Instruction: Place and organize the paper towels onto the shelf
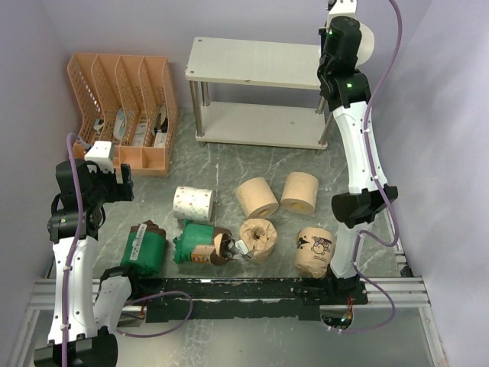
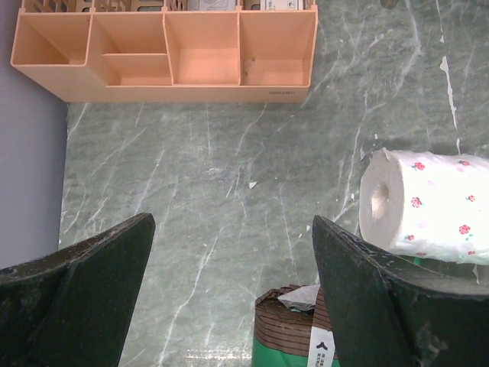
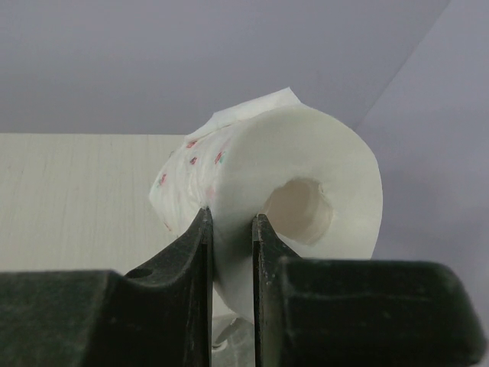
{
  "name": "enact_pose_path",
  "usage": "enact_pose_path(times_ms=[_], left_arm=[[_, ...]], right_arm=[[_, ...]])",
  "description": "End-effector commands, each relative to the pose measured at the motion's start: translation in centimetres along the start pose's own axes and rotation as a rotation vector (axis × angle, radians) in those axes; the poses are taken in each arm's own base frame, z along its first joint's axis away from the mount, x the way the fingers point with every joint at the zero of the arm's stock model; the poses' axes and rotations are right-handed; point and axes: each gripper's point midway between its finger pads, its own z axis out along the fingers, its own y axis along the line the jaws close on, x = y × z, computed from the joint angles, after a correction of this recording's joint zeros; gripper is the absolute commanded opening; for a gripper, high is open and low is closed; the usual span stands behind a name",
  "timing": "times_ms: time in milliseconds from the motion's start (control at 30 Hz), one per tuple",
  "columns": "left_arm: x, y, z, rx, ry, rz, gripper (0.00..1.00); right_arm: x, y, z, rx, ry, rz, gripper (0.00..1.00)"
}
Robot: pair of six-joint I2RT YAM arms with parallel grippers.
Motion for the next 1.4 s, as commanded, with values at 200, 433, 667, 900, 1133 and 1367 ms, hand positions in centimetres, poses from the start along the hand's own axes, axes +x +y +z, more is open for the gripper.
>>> enact_pose_path(times_ms=[200, 433, 667, 900, 1133, 1367], left_arm=[[-1.2, 0.3, -0.4, -0.017, -0.037, 0.016, 0.95], [-1.1, 0.3, -0.3, -0.019, -0.033, 0.015, 0.95], [-1.1, 0.3, -0.2, -0.017, -0.031, 0.015, 0.95], [-1.2, 0.3, -0.2, -0.018, -0.031, 0.014, 0.95], [-1.2, 0.3, -0.1, -0.017, -0.031, 0.015, 0.95], [-1.3, 0.3, -0.2, -0.016, -0.032, 0.014, 0.95]], right_arm=[[0.9, 1.2, 1.4, -0.077, -0.003, 0.050, 0.00], [1.9, 2.7, 2.2, -0.118, 0.015, 0.050, 0.00], [1.4, 2.8, 2.6, -0.110, -0.007, 0.064, 0.21], [-0.5, 1.8, 2.0, -0.100, -0.055, 0.072, 0.00], [-2.4, 0.7, 0.4, -0.109, -0.088, 0.094, 0.00], [-3.1, -0.4, -0.7, -0.096, -0.083, 0.107, 0.00]])
